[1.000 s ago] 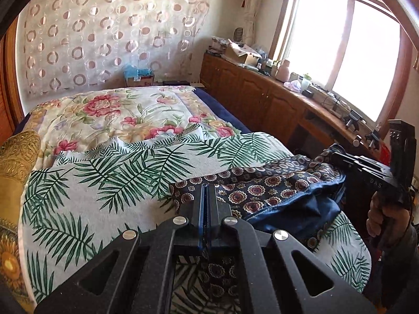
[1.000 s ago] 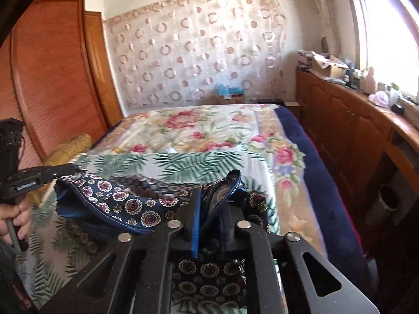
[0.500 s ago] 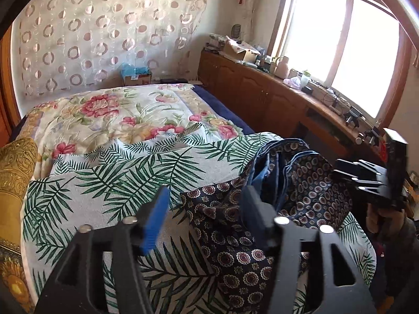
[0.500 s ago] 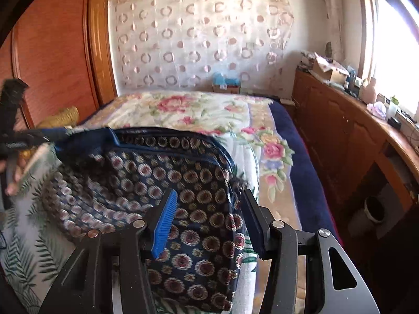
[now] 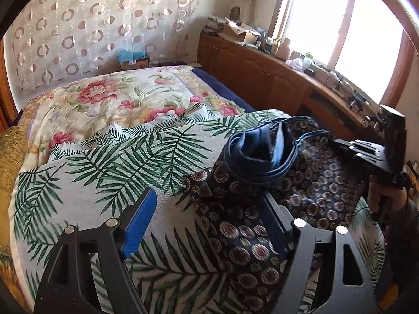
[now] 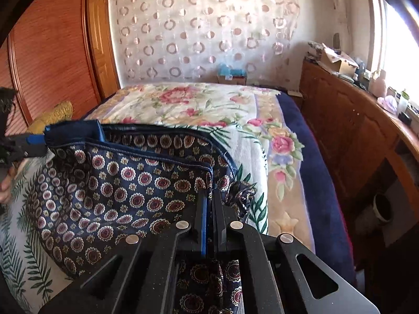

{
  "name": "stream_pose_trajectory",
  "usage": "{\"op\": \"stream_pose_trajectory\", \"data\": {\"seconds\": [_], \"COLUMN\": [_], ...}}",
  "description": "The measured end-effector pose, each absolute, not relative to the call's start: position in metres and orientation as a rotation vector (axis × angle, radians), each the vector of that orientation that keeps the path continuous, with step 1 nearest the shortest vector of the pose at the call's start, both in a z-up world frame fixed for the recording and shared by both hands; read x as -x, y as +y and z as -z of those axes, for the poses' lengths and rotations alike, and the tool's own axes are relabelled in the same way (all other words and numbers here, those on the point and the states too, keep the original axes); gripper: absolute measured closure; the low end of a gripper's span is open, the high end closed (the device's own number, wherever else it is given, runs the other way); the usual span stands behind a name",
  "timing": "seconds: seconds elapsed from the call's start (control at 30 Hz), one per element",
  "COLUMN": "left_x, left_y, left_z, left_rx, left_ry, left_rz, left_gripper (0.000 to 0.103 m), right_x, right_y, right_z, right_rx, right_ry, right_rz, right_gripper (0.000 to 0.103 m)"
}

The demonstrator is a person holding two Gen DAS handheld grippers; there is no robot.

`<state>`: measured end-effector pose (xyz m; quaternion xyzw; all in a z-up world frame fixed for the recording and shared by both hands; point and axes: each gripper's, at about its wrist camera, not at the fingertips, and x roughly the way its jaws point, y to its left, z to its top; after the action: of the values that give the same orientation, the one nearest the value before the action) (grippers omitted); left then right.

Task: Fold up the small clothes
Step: 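Lift the navy shirt bundle with both grippers off the bed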

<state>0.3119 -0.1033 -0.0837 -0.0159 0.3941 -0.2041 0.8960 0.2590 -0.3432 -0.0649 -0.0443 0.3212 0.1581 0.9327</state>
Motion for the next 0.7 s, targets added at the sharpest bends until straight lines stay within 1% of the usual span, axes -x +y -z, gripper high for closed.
{"op": "stream_pose_trajectory", "data": {"seconds": [0.2,0.23,0.27,0.3,0.37,0.4,0.47,0.53,0.63,0.7], "left_x": [-0.343,-0.346,-0.348,-0.349,-0.35,-0.35,-0.348,-0.348,-0.349,-0.349], "left_y": [-0.099,-0.097,-0.095,-0.094,-0.095,-0.096,-0.099,-0.101,-0.104,-0.106], "left_z": [0.104,0.106,0.107,0.108,0.11,0.11,0.111,0.112,0.112,0.111], "left_rx": [0.056,0.076,0.091,0.104,0.115,0.112,0.108,0.111,0.096,0.095], "left_ry": [0.906,0.914,0.921,0.925,0.925,0.922,0.921,0.925,0.924,0.924], "left_rz": [0.356,0.361,0.365,0.367,0.372,0.375,0.383,0.396,0.417,0.434], "left_gripper": [0.025,0.025,0.025,0.025,0.025,0.025,0.028,0.039,0.049,0.053], "right_x": [-0.246,-0.245,-0.245,-0.244,-0.245,-0.245,-0.249,-0.253,-0.258,-0.263], "right_y": [-0.357,-0.356,-0.357,-0.356,-0.355,-0.354,-0.352,-0.355,-0.357,-0.357], "right_z": [0.06,0.059,0.059,0.058,0.058,0.059,0.064,0.065,0.065,0.067], "right_rx": [0.059,0.058,0.061,0.072,0.072,0.069,0.076,0.063,0.048,0.037], "right_ry": [0.658,0.657,0.66,0.667,0.687,0.697,0.726,0.745,0.771,0.8], "right_rz": [-0.259,-0.261,-0.259,-0.238,-0.251,-0.265,-0.27,-0.278,-0.282,-0.295], "right_gripper": [0.1,0.098,0.086,0.068,0.053,0.051,0.051,0.05,0.049,0.049]}}
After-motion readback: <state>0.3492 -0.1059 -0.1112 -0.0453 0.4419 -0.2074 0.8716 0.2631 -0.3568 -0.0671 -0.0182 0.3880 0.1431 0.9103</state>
